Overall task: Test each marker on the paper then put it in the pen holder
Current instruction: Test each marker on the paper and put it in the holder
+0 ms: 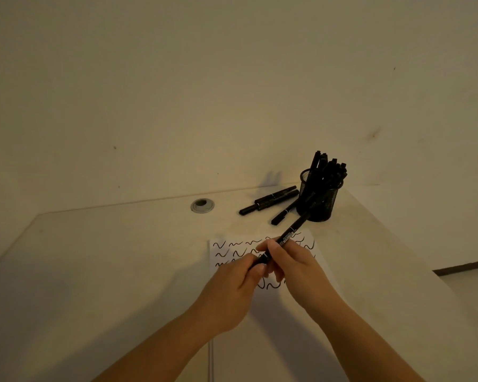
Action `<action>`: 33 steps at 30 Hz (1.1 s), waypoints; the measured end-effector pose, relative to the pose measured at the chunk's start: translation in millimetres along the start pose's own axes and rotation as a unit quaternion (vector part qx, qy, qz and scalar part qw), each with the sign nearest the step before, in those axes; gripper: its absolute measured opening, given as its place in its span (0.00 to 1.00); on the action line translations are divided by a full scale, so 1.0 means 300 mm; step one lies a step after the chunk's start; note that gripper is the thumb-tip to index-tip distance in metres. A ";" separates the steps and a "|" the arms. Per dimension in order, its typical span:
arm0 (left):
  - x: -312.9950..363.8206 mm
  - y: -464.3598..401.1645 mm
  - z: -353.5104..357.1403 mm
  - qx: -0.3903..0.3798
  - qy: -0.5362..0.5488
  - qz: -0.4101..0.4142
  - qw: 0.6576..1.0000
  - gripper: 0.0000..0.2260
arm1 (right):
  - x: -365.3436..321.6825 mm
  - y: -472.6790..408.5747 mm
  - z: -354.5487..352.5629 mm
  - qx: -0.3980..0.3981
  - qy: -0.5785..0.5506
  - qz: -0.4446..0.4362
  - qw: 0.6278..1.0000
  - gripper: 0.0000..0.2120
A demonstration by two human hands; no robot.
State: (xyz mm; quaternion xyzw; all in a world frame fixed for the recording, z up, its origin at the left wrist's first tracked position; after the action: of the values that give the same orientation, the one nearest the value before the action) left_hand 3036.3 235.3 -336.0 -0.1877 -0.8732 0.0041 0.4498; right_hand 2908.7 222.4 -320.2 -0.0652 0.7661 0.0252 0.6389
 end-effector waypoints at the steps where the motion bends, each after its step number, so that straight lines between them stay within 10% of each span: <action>1: -0.002 0.012 0.006 -0.007 -0.003 0.001 1.000 0.09 | 0.002 0.005 0.003 0.002 0.004 0.000 1.000 0.13; 9: 0.030 0.074 0.001 -0.028 -0.029 0.005 0.999 0.12 | -0.003 0.057 0.024 -0.008 0.046 -0.015 0.999 0.16; 14: 0.061 0.080 0.017 -0.141 0.272 -0.108 0.946 0.19 | -0.005 0.087 0.038 0.028 0.002 -0.002 1.000 0.17; 18: 0.035 0.138 0.035 -0.252 0.323 -0.144 0.901 0.16 | 0.024 0.045 -0.131 0.220 -0.121 0.083 0.964 0.16; 24: -0.054 0.100 -0.042 0.003 0.019 -0.096 0.995 0.13 | 0.068 0.077 -0.275 0.278 -0.019 0.030 0.960 0.12; 33: -0.053 0.071 0.058 0.038 -0.211 0.045 0.976 0.11 | 0.163 0.035 -0.236 0.193 0.027 0.029 0.980 0.03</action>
State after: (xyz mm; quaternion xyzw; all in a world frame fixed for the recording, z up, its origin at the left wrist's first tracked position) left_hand 3038.0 252.6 -362.4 -0.2048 -0.9382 0.0970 0.2616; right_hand 2829.8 220.9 -355.9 0.0806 0.7754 -0.1060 0.6172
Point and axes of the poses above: each hand's wrist, its own y-axis away from the middle knuckle, its own z-axis out of the palm, x = y × z, the point moved 3 cm from there along -y, towards the middle knuckle, and after that the axes turned 2 degrees about -x, right-handed, at the moved point
